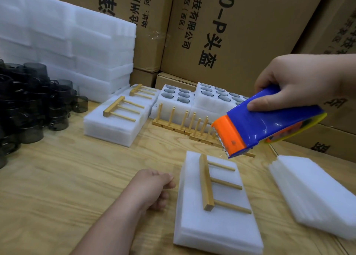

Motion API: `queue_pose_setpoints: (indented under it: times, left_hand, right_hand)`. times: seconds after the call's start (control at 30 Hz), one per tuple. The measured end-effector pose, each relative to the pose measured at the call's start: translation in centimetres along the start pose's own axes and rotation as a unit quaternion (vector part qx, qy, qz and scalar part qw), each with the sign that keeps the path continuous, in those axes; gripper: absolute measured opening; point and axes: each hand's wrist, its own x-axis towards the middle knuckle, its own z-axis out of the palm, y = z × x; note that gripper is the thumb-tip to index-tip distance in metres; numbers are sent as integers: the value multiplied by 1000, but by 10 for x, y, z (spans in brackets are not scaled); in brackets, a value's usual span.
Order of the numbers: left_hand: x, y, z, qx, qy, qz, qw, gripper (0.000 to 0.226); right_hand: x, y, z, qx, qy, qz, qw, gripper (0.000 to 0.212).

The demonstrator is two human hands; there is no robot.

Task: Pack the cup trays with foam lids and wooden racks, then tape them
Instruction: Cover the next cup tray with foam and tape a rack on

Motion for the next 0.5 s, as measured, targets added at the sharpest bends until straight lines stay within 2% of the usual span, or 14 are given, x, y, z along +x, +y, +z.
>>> queue_pose_setpoints:
  times: [0.27,0.4,0.5]
  left_hand:
    - [5,0,-8,-33,-31,5,999,21]
    - [7,-5,-7,3,-36,26,999,22]
    - [5,-7,-5,73,-21,45,996,32]
  right_hand:
    - [-11,14,-1,36,29,19,999,61]
    - [-14,15,2,51,25,24,998,57]
    - [-12,12,5,35,8,25,999,63]
